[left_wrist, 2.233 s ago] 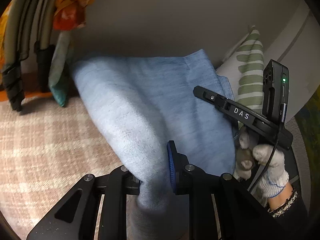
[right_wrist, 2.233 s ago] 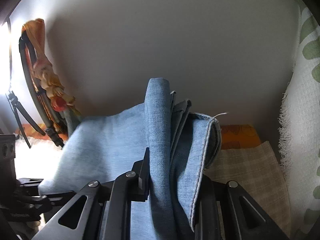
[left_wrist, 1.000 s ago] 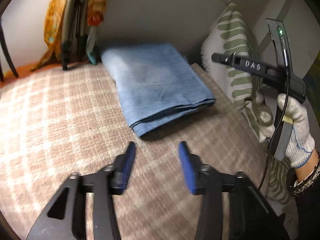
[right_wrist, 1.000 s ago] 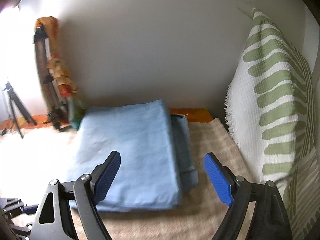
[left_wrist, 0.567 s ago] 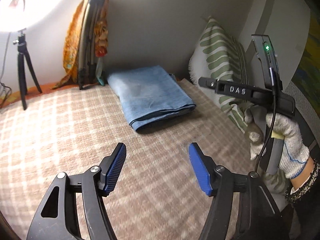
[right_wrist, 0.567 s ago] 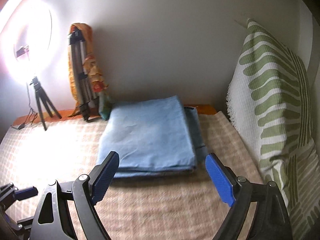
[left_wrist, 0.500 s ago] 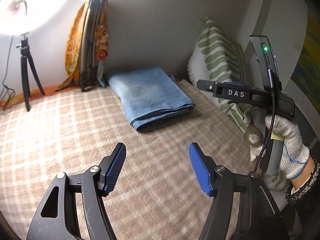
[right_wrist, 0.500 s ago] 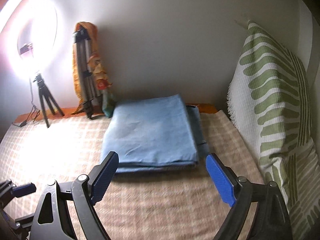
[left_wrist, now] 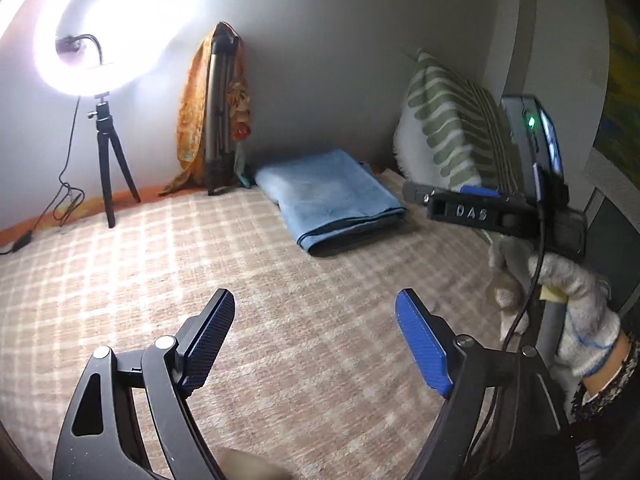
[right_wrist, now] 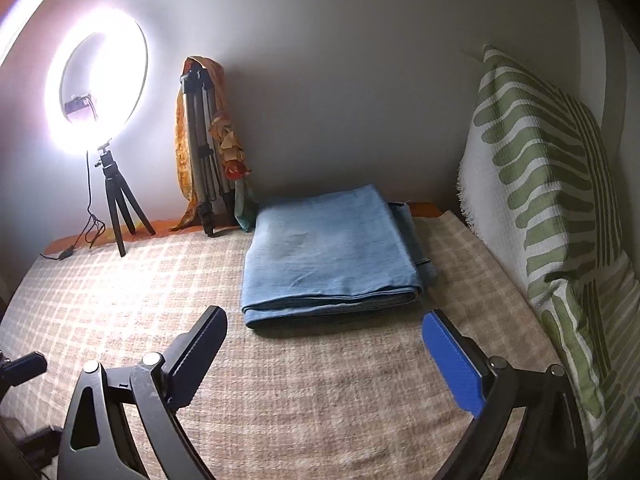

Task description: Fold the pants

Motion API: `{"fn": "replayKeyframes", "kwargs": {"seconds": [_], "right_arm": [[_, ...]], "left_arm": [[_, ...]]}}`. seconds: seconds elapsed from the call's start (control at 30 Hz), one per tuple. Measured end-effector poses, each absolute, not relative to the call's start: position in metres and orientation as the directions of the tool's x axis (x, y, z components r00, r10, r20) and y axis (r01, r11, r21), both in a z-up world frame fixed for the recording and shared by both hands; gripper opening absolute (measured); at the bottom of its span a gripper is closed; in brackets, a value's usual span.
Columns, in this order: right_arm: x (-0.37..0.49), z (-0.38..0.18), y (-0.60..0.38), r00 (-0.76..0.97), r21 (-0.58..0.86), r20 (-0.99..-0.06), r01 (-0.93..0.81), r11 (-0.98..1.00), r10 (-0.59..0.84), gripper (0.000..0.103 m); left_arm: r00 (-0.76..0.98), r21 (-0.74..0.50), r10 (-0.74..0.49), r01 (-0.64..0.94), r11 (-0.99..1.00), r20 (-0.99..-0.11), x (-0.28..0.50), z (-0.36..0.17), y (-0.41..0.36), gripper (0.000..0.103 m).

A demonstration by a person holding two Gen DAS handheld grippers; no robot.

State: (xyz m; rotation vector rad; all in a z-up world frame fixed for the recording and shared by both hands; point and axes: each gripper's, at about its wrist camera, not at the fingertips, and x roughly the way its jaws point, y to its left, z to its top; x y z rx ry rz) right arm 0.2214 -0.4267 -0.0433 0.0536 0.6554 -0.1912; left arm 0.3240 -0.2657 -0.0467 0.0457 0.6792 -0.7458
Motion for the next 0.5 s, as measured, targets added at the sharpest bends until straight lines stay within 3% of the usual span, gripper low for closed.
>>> {"fn": "replayKeyframes", "kwargs": {"seconds": [0.5], "right_arm": [[0.219, -0.049, -0.428, 0.776, 0.029, -0.611, 0.22, 0.975, -0.157, 0.1]], "left_arm": [[0.575, -0.14, -0.591, 0.639, 0.756, -0.565, 0.317, -0.047, -0.252, 0.083]]}}
